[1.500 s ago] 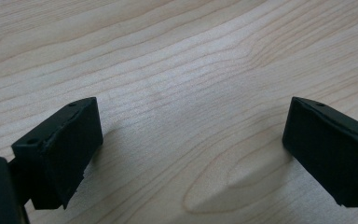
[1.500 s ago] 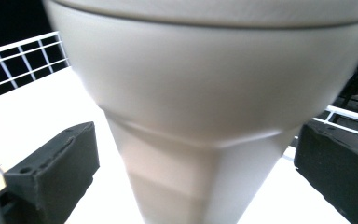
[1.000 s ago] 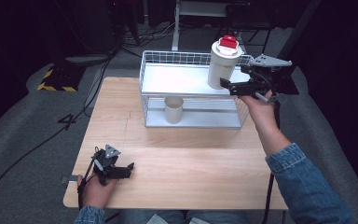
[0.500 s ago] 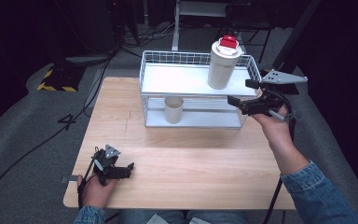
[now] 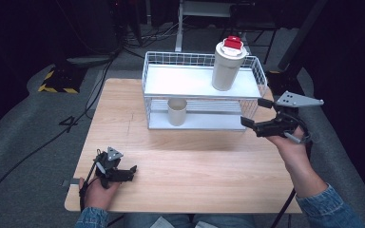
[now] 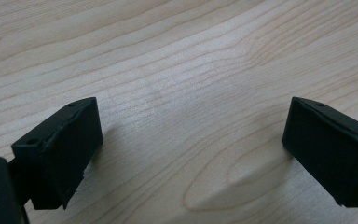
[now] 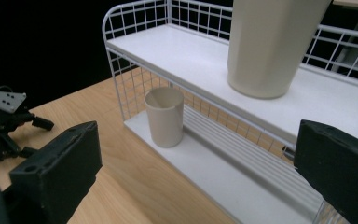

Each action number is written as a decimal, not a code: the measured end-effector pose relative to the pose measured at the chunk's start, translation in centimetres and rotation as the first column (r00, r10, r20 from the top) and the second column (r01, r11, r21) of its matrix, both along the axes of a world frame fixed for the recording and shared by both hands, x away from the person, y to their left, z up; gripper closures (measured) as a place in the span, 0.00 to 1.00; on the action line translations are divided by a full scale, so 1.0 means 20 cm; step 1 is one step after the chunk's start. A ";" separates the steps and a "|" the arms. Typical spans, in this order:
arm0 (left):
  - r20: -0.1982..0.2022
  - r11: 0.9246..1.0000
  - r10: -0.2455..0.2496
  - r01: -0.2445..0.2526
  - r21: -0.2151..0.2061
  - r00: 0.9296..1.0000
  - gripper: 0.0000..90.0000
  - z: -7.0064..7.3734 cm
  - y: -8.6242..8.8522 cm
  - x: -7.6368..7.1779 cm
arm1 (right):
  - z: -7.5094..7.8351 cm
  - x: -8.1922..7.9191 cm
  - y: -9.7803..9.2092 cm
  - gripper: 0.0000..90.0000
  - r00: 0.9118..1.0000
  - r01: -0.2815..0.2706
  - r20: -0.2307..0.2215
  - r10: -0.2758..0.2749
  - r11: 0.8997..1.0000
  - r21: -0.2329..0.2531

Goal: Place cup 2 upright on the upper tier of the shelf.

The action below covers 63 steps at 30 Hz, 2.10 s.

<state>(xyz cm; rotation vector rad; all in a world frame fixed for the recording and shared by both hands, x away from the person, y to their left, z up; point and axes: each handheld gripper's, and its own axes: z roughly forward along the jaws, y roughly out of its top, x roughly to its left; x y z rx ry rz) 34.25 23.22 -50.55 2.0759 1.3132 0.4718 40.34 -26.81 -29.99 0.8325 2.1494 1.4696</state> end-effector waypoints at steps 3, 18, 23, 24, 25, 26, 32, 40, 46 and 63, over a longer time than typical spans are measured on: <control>0.001 1.000 0.001 -0.001 -0.001 1.000 0.06 0.00 0.00 0.00 | -0.05 -0.02 -0.02 0.02 1.000 -0.011 -0.017 0.011 1.000 -0.013; 0.002 1.000 0.001 -0.001 -0.001 1.000 0.06 0.00 0.00 0.00 | -0.30 -0.12 -0.09 0.04 0.995 -0.006 -0.097 -0.001 0.997 -0.076; 0.001 1.000 0.001 -0.001 -0.001 1.000 0.06 0.00 0.00 0.00 | -0.40 -0.15 -0.11 0.06 0.991 0.016 -0.133 -0.027 0.996 -0.084; 0.002 1.000 0.001 -0.001 -0.001 1.000 0.06 0.00 0.00 0.00 | -0.41 -0.15 -0.11 0.06 0.990 0.022 -0.140 -0.033 0.996 -0.081; 0.002 1.000 0.001 -0.001 -0.001 1.000 0.06 0.00 0.00 0.00 | -0.43 -0.15 -0.12 0.06 0.988 0.026 -0.149 -0.037 0.997 -0.076; 0.002 1.000 0.001 -0.001 -0.001 1.000 0.06 0.00 0.00 0.00 | -0.45 -0.16 -0.12 0.06 0.987 0.028 -0.153 -0.038 0.997 -0.072; 0.002 1.000 0.000 0.000 -0.001 1.000 0.06 0.00 0.00 0.00 | -0.54 -0.18 -0.14 0.07 0.987 0.022 -0.154 -0.036 0.995 -0.095; 0.002 1.000 0.001 -0.001 -0.001 1.000 0.06 0.00 0.00 0.00 | -0.65 -0.20 -0.15 0.10 0.986 0.039 -0.162 -0.046 0.998 -0.049; 0.002 1.000 0.001 -0.001 -0.001 1.000 0.06 0.00 0.00 0.00 | -0.73 -0.22 -0.17 0.13 0.980 0.059 -0.185 -0.065 0.997 -0.042; 0.001 1.000 0.000 0.000 0.000 1.000 0.06 0.00 0.00 0.00 | -0.93 -0.21 -0.22 0.16 0.957 0.150 -0.235 -0.169 0.984 -0.097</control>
